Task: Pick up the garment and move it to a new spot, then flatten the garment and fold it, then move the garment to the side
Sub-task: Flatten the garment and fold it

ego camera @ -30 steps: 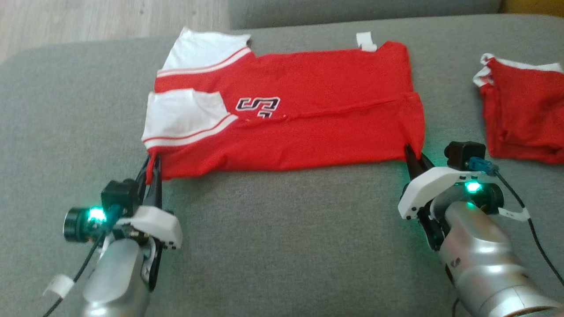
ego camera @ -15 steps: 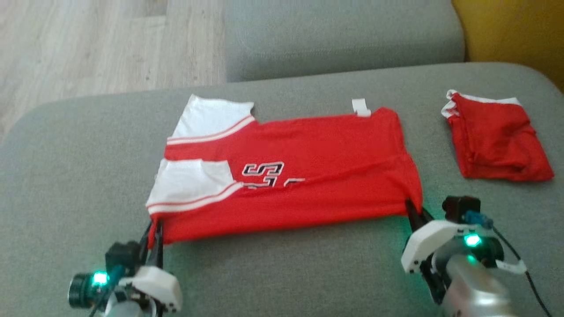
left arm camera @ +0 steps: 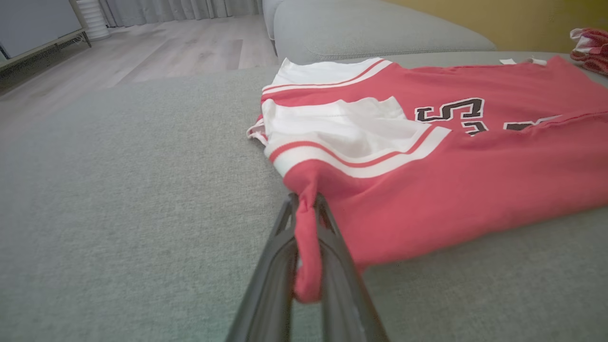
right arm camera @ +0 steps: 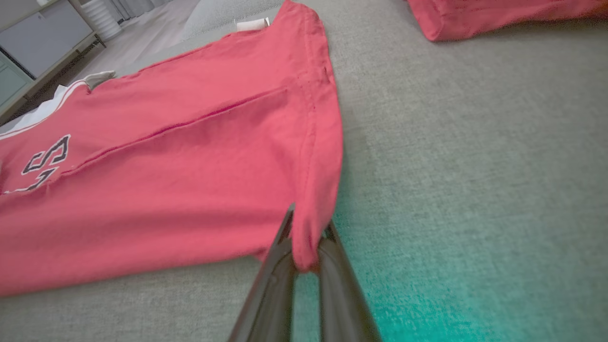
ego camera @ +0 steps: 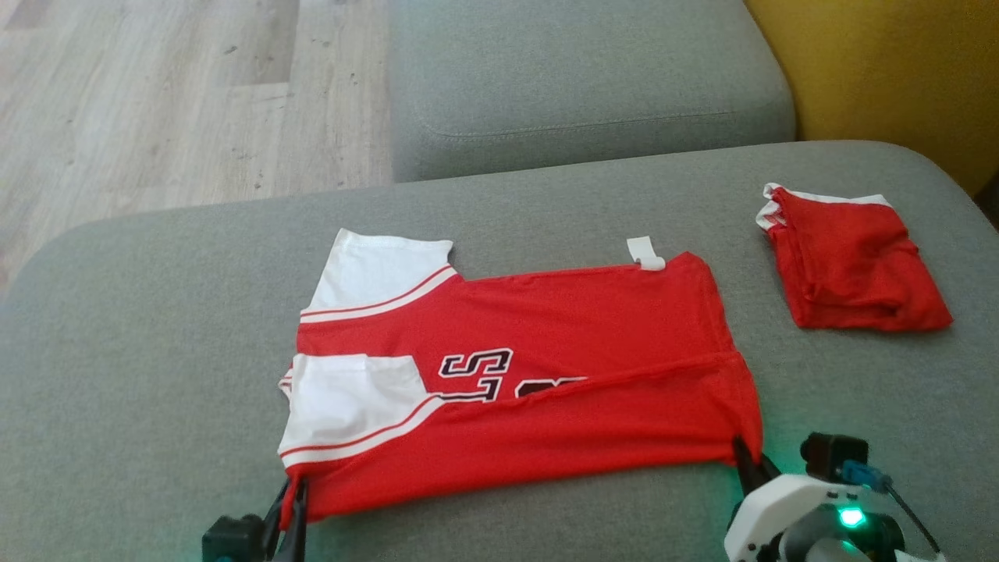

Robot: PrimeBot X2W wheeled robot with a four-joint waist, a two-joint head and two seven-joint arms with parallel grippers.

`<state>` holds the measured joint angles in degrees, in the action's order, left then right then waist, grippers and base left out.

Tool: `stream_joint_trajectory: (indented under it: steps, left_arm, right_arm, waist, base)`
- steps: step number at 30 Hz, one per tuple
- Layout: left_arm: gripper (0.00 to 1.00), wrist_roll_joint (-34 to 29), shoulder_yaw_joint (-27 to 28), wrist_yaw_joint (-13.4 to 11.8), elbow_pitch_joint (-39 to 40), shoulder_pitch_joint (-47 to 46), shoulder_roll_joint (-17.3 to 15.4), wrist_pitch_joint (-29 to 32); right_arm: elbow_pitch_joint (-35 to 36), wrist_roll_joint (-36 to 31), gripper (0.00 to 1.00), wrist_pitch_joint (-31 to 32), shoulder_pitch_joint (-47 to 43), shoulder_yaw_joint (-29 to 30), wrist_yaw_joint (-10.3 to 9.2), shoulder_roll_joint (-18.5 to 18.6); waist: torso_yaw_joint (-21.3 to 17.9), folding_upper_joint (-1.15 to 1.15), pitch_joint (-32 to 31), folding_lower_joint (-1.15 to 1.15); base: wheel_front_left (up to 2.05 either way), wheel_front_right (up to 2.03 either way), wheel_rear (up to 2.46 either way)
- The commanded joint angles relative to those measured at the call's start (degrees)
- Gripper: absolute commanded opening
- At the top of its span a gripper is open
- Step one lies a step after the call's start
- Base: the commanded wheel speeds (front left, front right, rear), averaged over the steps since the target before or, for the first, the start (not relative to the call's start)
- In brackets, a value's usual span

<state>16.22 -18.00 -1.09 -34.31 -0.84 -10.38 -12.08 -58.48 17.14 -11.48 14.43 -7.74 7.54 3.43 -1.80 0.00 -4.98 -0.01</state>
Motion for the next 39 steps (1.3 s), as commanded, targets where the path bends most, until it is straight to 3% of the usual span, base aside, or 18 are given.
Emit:
stream_joint_trajectory:
  steps: [1, 2, 3, 4, 5, 10, 16, 24, 33, 39]
  left_arm:
    - [0.00, 0.46, 2.05, -0.52, 2.43, -1.89, -1.51, 0.01]
    - [0.00, 0.53, 1.99, -0.56, 3.06, -1.56, -1.61, 0.19]
    - [0.00, 0.60, 1.92, -0.59, 3.63, -1.36, -1.66, 0.36]
    - [0.44, 0.66, 1.90, -0.67, 4.20, -1.28, -1.69, 0.43]
    - [1.00, 0.72, 1.95, -0.83, 4.71, -1.33, -1.73, 0.45]
    - [1.00, 1.00, 2.38, -1.53, 6.33, -2.01, -1.85, 0.28]
    - [1.00, 1.23, 4.07, -2.43, 10.35, -4.74, -2.73, -1.46]
    - [1.00, 1.67, 5.83, -0.45, 16.66, -12.81, -5.40, -1.29]
    - [1.00, 2.75, 1.41, 7.26, 12.40, -31.31, -10.92, 13.34]
    - [1.00, 9.51, -4.28, 8.53, 5.06, -44.58, -15.05, 24.93]
  right_arm:
    - [2.50, 0.03, 0.00, -0.10, 0.97, -0.35, -0.05, -0.16]
    - [3.68, -0.41, 0.65, -0.12, 0.44, -0.01, -0.05, -0.17]
    - [4.85, -0.67, 1.00, 0.01, -0.06, 0.44, -0.05, -0.20]
    - [6.16, -0.90, 1.00, 0.19, -0.40, 0.86, -0.05, -0.23]
    - [7.61, -1.45, 1.00, 0.26, -0.60, 1.24, -0.05, -0.26]
    - [14.73, -4.99, 1.00, 0.19, -0.98, 3.61, -0.05, -0.31]
    - [32.00, -11.28, 1.00, 1.28, -1.21, 9.93, -0.05, -0.45]
    - [45.71, -12.24, 1.00, 7.44, 1.57, 10.69, -0.05, -0.53]
    - [47.67, -11.38, 1.00, 10.72, 9.06, 6.02, -0.05, 0.65]
    - [46.39, -10.47, 1.00, 9.85, 14.85, 2.51, -0.05, 1.16]
  waist:
    - [-0.32, 0.00, 0.07, 0.01]
    - [-0.55, 0.00, 0.15, 0.01]
    - [-0.79, 0.00, 0.24, 0.01]
    - [-1.05, 0.00, 0.36, 0.01]
    - [-1.29, 0.00, 0.51, 0.01]
    - [-2.25, 0.00, 1.31, 0.01]
    - [-3.91, 0.00, 3.31, 0.01]
    - [-6.36, 0.00, 6.46, 0.01]
    - [-9.88, 0.00, 15.00, 0.01]
    - [-12.38, 0.00, 21.71, 0.01]
  base:
    - [0.00, 0.00, 0.00]
    - [0.00, 0.00, 0.00]
    - [0.00, 0.00, 0.00]
    - [0.00, 0.00, 0.00]
    - [0.00, 0.00, 0.00]
    - [0.00, 0.00, 0.00]
    - [0.00, 0.00, 0.00]
    - [0.00, 0.00, 0.00]
    - [0.00, 0.00, 0.00]
    - [0.00, 0.00, 0.00]
